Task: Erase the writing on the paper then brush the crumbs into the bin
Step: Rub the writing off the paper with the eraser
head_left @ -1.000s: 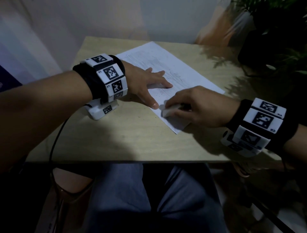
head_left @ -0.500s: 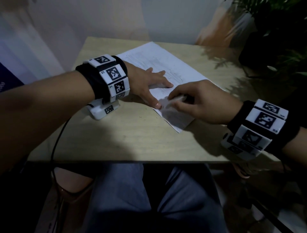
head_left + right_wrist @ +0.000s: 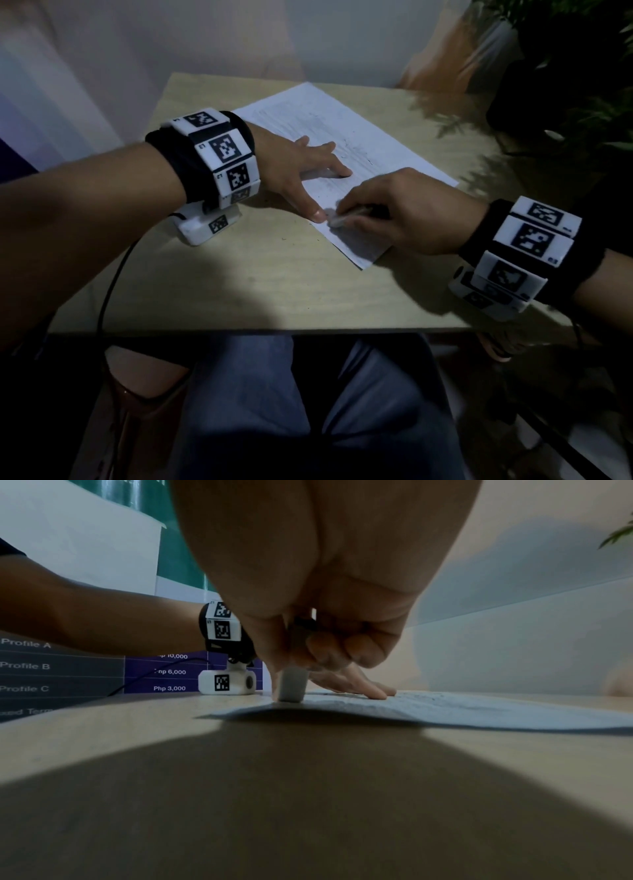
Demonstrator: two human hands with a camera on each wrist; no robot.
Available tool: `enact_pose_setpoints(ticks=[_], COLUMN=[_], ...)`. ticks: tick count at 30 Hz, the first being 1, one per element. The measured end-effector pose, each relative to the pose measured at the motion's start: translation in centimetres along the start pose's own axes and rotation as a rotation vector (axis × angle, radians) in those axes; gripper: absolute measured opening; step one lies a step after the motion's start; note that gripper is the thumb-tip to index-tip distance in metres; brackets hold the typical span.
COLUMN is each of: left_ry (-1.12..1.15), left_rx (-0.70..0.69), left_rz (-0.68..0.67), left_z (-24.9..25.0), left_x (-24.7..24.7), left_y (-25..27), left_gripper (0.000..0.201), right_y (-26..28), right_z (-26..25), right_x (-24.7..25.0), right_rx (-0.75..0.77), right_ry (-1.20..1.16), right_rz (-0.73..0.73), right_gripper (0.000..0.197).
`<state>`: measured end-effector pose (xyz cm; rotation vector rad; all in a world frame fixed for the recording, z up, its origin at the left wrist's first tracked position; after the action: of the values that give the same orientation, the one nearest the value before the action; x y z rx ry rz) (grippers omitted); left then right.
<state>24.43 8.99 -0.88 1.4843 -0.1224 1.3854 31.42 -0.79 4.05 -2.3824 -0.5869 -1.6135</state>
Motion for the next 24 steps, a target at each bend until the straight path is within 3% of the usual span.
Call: enact_pose_setpoints(ticks=[5, 7, 10, 15, 20, 24], left_ry=[-0.016, -0.012, -0.009, -0.016, -0.01, -0.011], left_rx=[0.013, 0.016, 0.01, 0.013, 0.019, 0.012], left_rz=[0.002, -0.003, -0.008, -0.001, -0.015, -0.023], left_z=[0.0, -0.1, -0.2, 0.0, -0.2, -0.2], left_x=[0.1, 0.1, 0.1, 0.1, 0.0, 0.0], left_y=[0.2, 0.1, -0.1, 0.0, -0.1, -0.1], left_gripper=[0.093, 0.093, 0.096, 0.095, 0.096, 0.101], right_y=[1.3, 1.3, 0.9, 0.8, 1.4, 0.9], right_z=[0.5, 0.3, -0.8, -1.3, -0.5, -0.9], right_x=[-0.3, 0.1, 0.7, -0.5, -1.0, 0.4], right_rx=[-0.022, -0.008, 0.07, 0.065, 0.001, 0.032], right_ry=[-0.029, -0.066, -0.042, 0.011, -0.05, -0.119], right_rz=[-0.09, -0.053, 0.03, -0.065, -0.172, -0.022], right_gripper=[0.032, 0.03, 0.036, 0.05, 0.023, 0.029])
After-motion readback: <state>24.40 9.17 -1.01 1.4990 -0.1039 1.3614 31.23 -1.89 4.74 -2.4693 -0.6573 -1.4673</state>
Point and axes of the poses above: each hand's wrist, its own y-axis away from the middle knuckle, its own x-axis out of the back of the hand, z = x × y, the point moved 10 cm from there along -y, towards the middle knuckle, and after that the axes turned 5 degrees about -z, right-handed, at the moved point
